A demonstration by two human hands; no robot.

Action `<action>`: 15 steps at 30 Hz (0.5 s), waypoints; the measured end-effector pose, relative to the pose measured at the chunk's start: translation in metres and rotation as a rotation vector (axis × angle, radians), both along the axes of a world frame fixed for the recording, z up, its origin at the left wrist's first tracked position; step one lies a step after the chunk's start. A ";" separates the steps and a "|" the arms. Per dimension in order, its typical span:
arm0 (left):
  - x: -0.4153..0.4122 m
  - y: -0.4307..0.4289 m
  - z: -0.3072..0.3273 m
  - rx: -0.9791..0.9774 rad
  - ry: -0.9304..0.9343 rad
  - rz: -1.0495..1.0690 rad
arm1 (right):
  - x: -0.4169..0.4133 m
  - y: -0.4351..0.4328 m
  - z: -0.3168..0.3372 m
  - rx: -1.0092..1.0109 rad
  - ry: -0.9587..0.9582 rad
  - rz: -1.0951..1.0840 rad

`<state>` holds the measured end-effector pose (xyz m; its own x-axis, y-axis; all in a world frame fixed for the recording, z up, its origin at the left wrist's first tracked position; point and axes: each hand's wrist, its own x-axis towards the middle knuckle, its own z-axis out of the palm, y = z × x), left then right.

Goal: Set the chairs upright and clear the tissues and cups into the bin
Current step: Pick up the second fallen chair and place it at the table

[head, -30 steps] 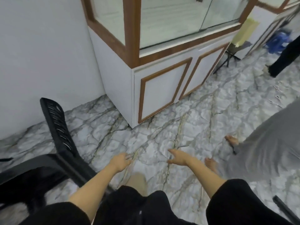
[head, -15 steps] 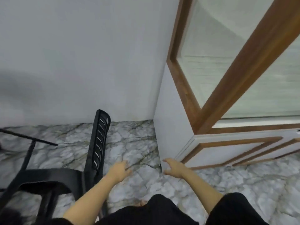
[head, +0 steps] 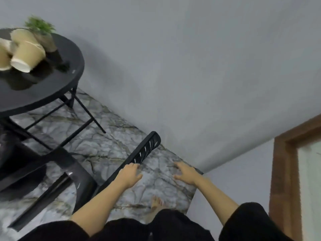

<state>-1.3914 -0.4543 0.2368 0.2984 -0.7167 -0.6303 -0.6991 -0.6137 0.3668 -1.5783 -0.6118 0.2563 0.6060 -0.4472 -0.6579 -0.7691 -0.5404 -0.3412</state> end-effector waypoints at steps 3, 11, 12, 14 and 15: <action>0.012 -0.021 -0.007 -0.019 0.027 0.140 | 0.035 -0.049 -0.007 -0.007 -0.007 0.115; 0.061 -0.051 -0.027 0.011 0.052 0.336 | 0.115 -0.113 -0.048 0.030 0.013 0.334; 0.067 -0.056 -0.030 0.017 0.046 0.340 | 0.122 -0.119 -0.053 0.031 0.016 0.352; 0.077 -0.065 -0.036 0.023 0.044 0.353 | 0.135 -0.132 -0.059 0.045 0.016 0.363; 0.080 -0.068 -0.039 0.020 0.042 0.362 | 0.141 -0.138 -0.060 0.058 0.003 0.359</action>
<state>-1.3115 -0.5223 0.1980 0.5041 -0.5568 -0.6603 -0.4202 -0.8260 0.3757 -1.4374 -0.7494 0.1967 0.7157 -0.1686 -0.6777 -0.5351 -0.7560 -0.3770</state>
